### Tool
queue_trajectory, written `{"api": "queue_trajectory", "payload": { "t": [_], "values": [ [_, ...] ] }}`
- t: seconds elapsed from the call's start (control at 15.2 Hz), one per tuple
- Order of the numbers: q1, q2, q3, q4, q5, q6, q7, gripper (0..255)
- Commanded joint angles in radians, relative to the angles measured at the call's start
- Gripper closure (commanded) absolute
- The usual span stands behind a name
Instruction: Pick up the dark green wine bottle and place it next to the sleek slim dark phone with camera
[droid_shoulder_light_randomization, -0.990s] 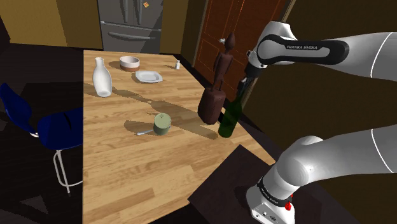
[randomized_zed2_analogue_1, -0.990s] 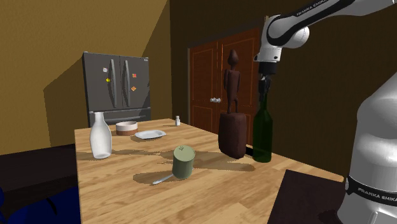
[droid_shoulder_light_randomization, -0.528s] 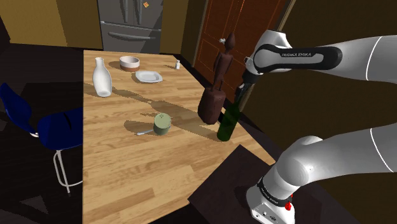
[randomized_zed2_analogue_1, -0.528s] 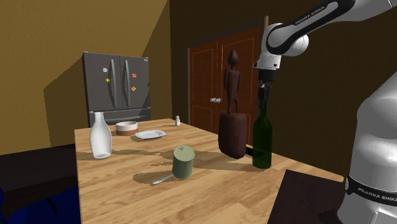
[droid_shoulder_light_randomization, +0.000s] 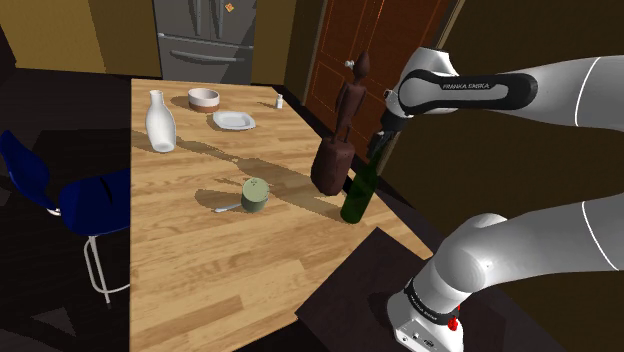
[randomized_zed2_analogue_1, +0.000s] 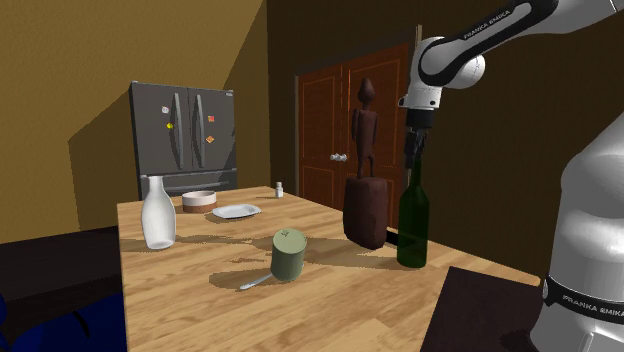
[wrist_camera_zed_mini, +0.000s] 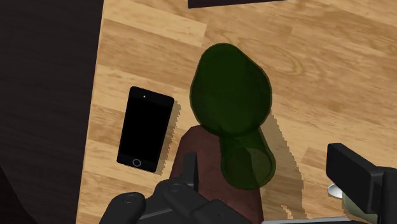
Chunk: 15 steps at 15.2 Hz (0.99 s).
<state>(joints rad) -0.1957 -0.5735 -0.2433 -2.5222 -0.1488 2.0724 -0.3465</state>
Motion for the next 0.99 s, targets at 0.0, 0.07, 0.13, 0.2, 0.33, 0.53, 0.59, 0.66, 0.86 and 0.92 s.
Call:
{"api": "queue_trajectory", "payload": {
  "t": [0.0,0.07,0.13,0.2,0.33,0.53,0.59,0.66,0.86,0.92],
  "values": [
    [0.0,0.0,0.0,0.0,0.0,0.0,0.0,0],
    [0.0,0.0,0.0,0.0,0.0,0.0,0.0,0],
    [0.0,0.0,0.0,0.0,0.0,0.0,0.0,0],
    [0.0,-0.013,0.005,0.025,0.002,-0.037,0.0,0],
    [0.002,-0.033,0.014,0.077,0.007,-0.11,0.0,0],
    [0.002,-0.039,0.017,0.099,0.009,-0.138,0.0,0],
    [0.002,-0.039,0.017,0.099,0.009,-0.138,0.0,0],
    [0.002,-0.039,0.017,0.099,0.009,-0.138,0.0,0],
    [0.002,-0.039,0.017,0.099,0.009,-0.138,0.0,0],
    [0.002,-0.039,0.017,0.099,0.009,-0.138,0.0,0]
  ]
}}
